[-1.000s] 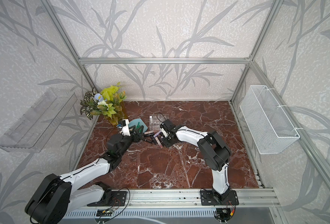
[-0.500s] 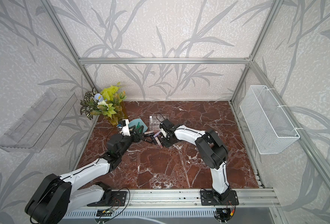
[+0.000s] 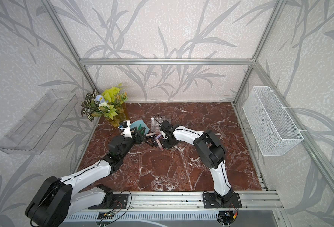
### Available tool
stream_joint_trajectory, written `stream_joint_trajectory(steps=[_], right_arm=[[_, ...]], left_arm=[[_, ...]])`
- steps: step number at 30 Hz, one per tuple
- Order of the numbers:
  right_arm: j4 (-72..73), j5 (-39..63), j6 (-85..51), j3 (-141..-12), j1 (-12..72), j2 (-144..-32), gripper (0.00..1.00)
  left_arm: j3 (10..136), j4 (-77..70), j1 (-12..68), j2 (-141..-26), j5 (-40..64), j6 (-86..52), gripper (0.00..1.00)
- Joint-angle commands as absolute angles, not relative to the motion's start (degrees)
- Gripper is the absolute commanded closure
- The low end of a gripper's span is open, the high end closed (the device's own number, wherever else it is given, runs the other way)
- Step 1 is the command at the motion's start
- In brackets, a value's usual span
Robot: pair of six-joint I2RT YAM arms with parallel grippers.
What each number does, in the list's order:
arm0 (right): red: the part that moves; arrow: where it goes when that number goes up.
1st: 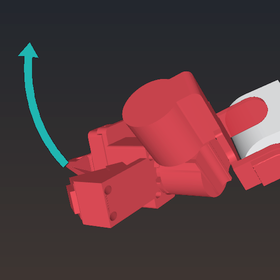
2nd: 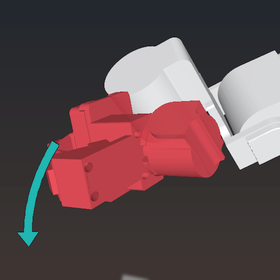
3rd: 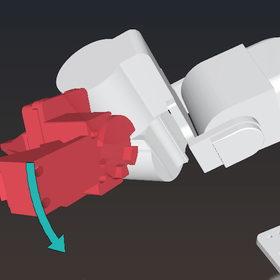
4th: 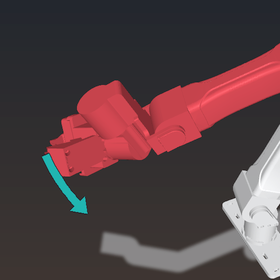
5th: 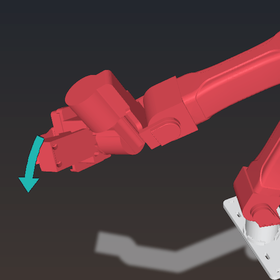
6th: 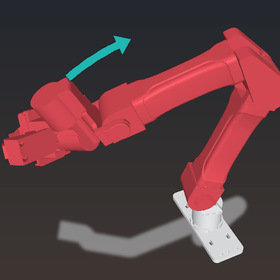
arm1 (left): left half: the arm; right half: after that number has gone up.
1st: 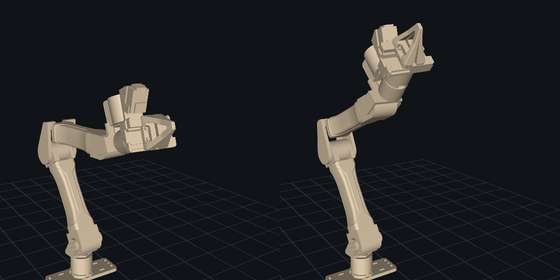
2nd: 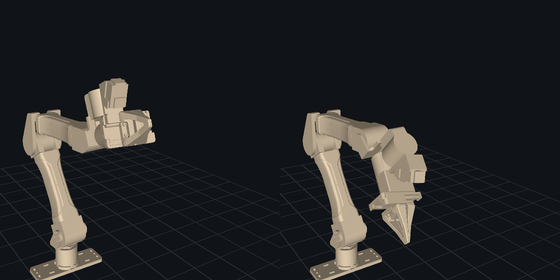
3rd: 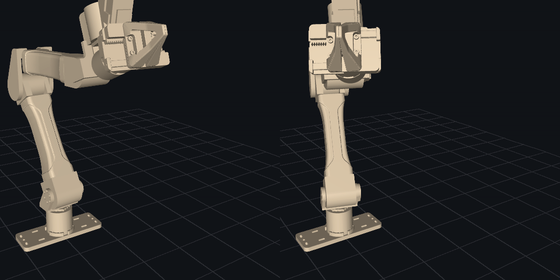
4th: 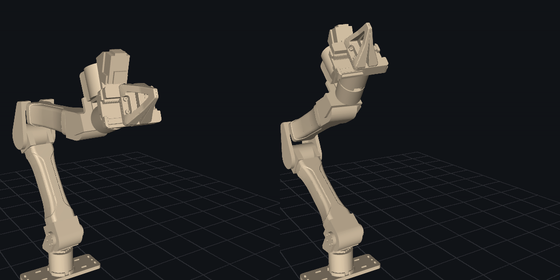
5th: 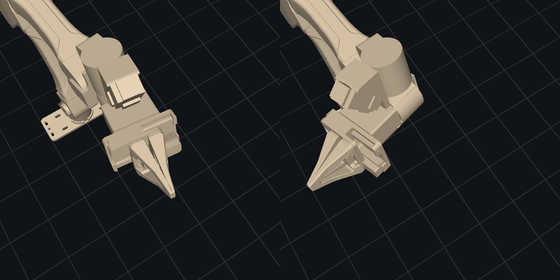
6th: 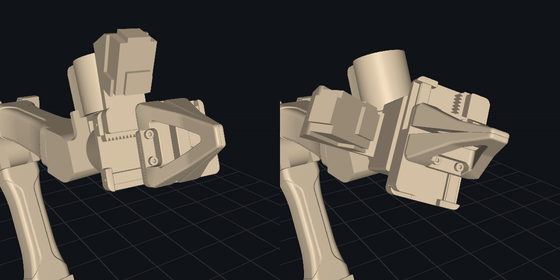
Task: Arrange the lipsticks in the organizer
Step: Pick up the lipstick at the center of the board.
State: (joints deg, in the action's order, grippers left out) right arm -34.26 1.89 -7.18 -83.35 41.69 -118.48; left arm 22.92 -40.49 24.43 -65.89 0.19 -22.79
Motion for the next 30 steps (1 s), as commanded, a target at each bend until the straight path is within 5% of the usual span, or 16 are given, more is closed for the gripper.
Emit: stream_joint_trajectory(steps=[1,8,19,24,30], right_arm=[[-37.1,0.8,-6.4,-84.5,42.4,-120.1,0.66],[-35.4,0.6,-6.5,-82.7,42.5,-118.0,0.79],[-31.1,-0.8,-6.8,-77.6,42.4,-110.6,0.84],[-27.8,-1.7,-7.0,-72.7,42.5,-103.3,0.84],[-26.0,-0.2,-7.9,-67.8,42.4,-93.0,0.84]], left_arm=[[24.5,-39.9,24.3,-65.2,0.7,-22.9,0.35],[24.5,-39.8,24.3,-65.2,0.4,-22.9,0.35],[26.2,-38.1,24.3,-67.1,1.2,-22.9,0.34],[28.7,-34.6,24.3,-67.7,2.8,-22.2,0.13],[33.1,-30.3,22.3,-66.4,14.1,-24.8,0.06]])
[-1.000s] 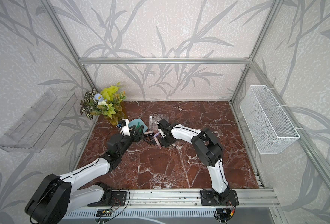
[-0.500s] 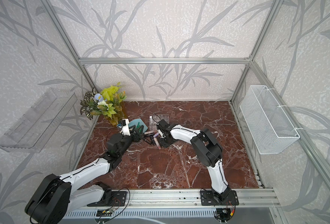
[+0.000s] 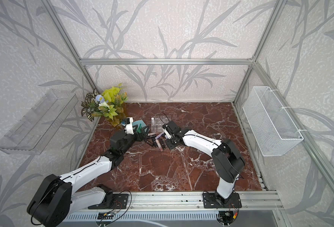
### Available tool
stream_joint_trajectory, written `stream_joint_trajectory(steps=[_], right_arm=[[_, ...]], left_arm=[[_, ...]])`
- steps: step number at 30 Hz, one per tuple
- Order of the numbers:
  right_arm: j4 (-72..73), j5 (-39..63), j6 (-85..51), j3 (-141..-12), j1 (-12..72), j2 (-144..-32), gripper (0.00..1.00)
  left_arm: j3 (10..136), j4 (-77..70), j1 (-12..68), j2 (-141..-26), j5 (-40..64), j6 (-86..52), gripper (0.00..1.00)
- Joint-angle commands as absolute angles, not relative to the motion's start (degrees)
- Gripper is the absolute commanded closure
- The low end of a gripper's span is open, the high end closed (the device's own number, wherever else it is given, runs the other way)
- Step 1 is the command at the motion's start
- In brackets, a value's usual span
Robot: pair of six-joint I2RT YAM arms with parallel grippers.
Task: Arrange the lipsticks in the organizer
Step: Pick up the lipstick at the center of the board.
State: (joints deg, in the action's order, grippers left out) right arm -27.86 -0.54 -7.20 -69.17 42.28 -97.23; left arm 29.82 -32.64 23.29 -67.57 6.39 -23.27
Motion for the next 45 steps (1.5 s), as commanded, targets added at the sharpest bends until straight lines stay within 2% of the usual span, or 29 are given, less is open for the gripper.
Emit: stream_joint_trajectory(steps=[1,9,14,20,22,24,26,38,41,45], right_arm=[[-25.9,0.1,-8.1,-67.2,42.4,-91.5,0.84],[-23.2,4.0,-9.8,-63.0,42.4,-80.8,0.84],[-23.2,6.4,-10.1,-63.5,43.1,-78.5,0.84],[-23.4,7.0,-10.1,-64.6,44.5,-77.5,0.84],[-23.2,7.5,-10.1,-64.6,44.6,-77.7,0.84],[-23.2,7.3,-10.1,-64.8,44.9,-78.0,0.84],[-23.0,7.3,-10.0,-64.9,45.0,-78.3,0.84],[-23.0,6.6,-9.9,-65.7,45.9,-79.6,0.84],[-23.3,6.8,-9.9,-66.0,46.0,-80.2,0.84],[-23.4,6.9,-9.9,-66.1,46.1,-80.5,0.84]], left_arm=[[34.2,-29.7,22.2,-66.5,17.4,-25.3,0.06],[46.0,-15.9,22.0,-72.2,39.9,-27.4,0.09],[47.0,-21.5,22.0,-78.2,54.1,-32.9,0.14],[47.3,-20.9,22.0,-80.1,55.8,-32.6,0.21],[47.1,-22.1,22.1,-80.0,56.6,-33.5,0.28],[46.9,-23.5,22.1,-79.9,57.2,-34.6,0.40],[46.9,-24.5,22.1,-80.0,58.2,-35.6,0.44],[47.8,-21.7,22.8,-83.9,58.6,-33.5,0.39],[47.9,-22.0,22.9,-84.1,58.6,-33.5,0.45],[48.1,-22.5,23.0,-83.8,58.6,-34.0,0.59]])
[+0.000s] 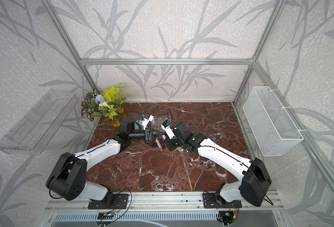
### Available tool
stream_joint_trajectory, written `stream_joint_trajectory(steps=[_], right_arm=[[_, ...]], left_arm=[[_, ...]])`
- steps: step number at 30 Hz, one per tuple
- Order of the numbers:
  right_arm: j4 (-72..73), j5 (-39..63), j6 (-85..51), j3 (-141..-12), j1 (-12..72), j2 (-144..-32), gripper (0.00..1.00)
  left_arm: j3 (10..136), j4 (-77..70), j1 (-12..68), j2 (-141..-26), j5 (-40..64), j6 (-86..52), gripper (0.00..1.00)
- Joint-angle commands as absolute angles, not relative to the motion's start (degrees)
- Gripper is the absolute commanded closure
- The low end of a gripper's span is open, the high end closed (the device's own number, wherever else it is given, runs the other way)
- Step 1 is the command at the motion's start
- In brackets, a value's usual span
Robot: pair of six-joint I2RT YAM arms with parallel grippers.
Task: Arrange the lipsticks in the organizer
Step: Pick up the lipstick at the center of the board.
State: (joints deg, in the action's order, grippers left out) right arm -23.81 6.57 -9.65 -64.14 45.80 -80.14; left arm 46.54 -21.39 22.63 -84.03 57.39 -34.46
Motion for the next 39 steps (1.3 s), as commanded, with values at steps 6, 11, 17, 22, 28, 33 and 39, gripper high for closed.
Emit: stream_joint_trajectory(steps=[6,11,17,22,28,33,39], right_arm=[[-23.3,7.1,-9.8,-66.2,46.1,-80.8,0.84],[-23.3,7.2,-9.8,-66.2,46.1,-80.9,0.84],[-23.3,6.6,-9.7,-65.7,46.1,-80.9,0.83],[-23.3,5.1,-9.9,-65.6,46.1,-81.5,0.77],[-21.2,2.1,-10.6,-63.5,46.1,-79.2,0.42],[-14.6,-2.2,-12.8,-58.9,46.0,-75.9,0.19],[-12.3,-3.2,-13.8,-57.4,46.0,-75.2,0.18]], left_arm=[[48.2,-24.1,23.7,-84.4,59.2,-35.2,0.69],[48.6,-24.2,24.2,-84.7,59.5,-35.2,0.59],[48.6,-23.6,24.3,-84.7,59.2,-34.6,0.72],[48.5,-22.9,24.3,-84.6,58.4,-33.7,0.80],[52.2,-12.0,24.3,-83.0,46.4,-25.0,0.85],[56.3,-11.5,24.3,-86.2,27.4,-22.0,0.85],[63.2,-10.1,26.5,-92.6,7.2,-13.8,0.85]])
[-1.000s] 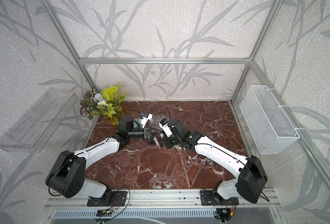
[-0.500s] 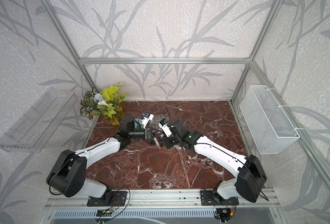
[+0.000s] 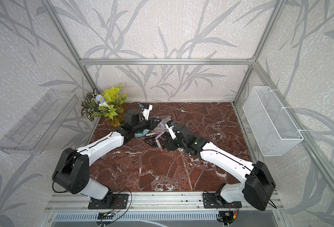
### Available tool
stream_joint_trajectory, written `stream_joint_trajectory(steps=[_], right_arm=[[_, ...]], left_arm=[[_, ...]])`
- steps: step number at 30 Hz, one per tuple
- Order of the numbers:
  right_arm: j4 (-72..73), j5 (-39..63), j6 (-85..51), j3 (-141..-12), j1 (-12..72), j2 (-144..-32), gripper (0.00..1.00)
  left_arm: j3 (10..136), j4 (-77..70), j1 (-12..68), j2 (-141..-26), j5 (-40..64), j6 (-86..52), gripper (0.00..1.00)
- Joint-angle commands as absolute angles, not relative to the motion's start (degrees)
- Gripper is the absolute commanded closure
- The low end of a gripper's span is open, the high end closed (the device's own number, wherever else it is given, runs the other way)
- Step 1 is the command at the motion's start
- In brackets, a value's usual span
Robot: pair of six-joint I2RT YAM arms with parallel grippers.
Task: Arrange the lipsticks in the organizer
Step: Pick up the lipstick at the center of the board, then place the lipstick in the storage box.
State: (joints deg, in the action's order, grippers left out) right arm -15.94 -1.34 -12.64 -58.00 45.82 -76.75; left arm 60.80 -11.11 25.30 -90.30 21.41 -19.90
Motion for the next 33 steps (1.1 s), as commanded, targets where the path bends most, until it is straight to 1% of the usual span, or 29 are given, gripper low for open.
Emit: stream_joint_trajectory(steps=[1,6,9,18,23,33], right_arm=[[-12.0,-3.3,-13.9,-57.2,46.0,-75.2,0.18],[-10.3,-4.6,-14.4,-56.0,45.8,-74.8,0.18],[-8.2,-5.4,-15.1,-54.1,45.4,-73.3,0.17],[-6.4,-4.0,-16.2,-51.8,43.9,-72.2,0.16],[-6.8,-2.9,-16.0,-52.2,43.7,-72.7,0.16],[-7.6,-0.6,-16.2,-53.0,43.2,-74.4,0.16]], left_arm=[[63.4,-11.0,26.8,-93.3,5.3,-12.8,0.85],[66.3,-13.7,28.9,-98.2,-3.2,-8.0,0.88],[65.1,-18.9,29.2,-100.4,-6.0,-7.9,0.89],[63.1,-25.2,31.4,-104.3,-16.7,-3.9,0.89],[65.4,-24.4,31.4,-108.0,-18.4,-3.9,0.89],[66.8,-25.4,31.4,-111.2,-21.4,-3.7,0.89]])
